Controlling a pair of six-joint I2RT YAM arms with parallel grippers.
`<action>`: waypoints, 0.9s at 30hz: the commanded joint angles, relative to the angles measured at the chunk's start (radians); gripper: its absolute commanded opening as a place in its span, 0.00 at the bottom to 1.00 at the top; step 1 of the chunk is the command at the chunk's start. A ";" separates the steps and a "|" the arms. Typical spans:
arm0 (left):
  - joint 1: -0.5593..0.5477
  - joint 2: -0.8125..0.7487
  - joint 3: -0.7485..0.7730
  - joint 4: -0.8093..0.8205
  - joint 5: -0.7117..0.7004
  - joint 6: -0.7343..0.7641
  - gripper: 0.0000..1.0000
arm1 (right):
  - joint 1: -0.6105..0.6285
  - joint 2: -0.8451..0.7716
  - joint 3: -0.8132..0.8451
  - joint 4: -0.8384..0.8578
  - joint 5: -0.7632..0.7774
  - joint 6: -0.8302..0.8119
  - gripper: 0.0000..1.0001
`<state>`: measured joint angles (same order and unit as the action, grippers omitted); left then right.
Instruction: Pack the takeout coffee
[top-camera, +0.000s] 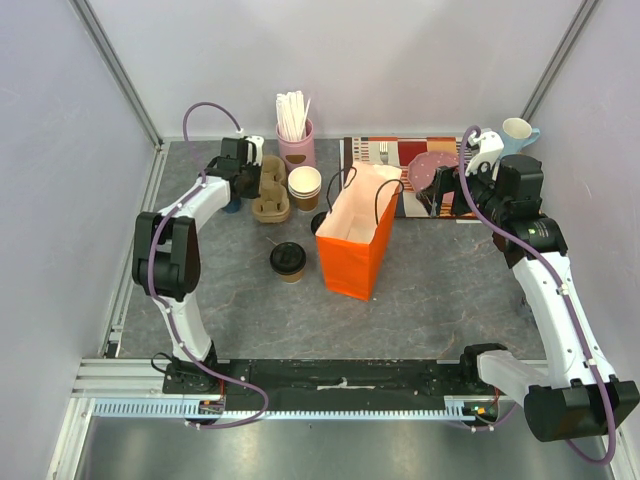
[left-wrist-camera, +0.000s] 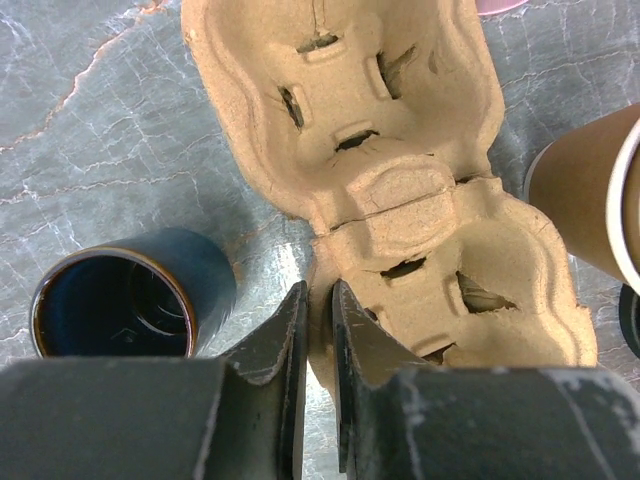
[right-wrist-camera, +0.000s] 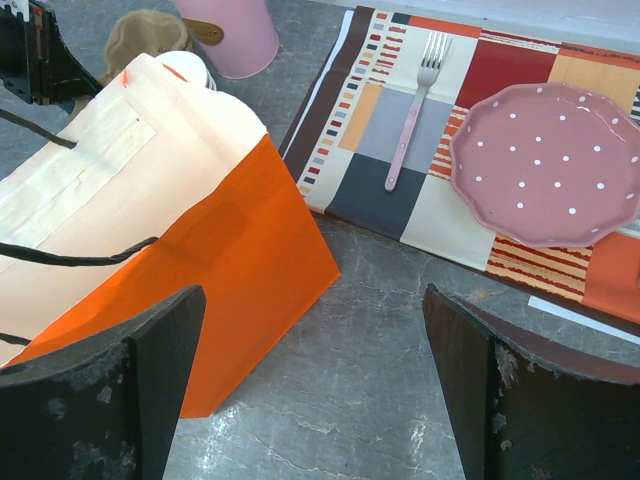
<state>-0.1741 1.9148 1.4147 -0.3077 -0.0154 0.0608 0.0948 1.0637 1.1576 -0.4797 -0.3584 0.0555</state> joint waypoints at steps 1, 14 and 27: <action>0.005 -0.071 0.055 0.028 0.011 0.019 0.07 | 0.005 -0.011 0.021 0.018 -0.007 -0.011 0.98; 0.012 -0.022 0.056 0.016 0.043 0.051 0.24 | 0.006 -0.016 0.021 0.013 -0.022 -0.011 0.98; 0.015 -0.016 0.058 -0.007 0.051 0.057 0.12 | 0.006 -0.016 0.024 0.013 -0.034 -0.014 0.98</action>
<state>-0.1642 1.8996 1.4342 -0.3130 0.0101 0.0967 0.0948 1.0634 1.1576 -0.4805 -0.3695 0.0555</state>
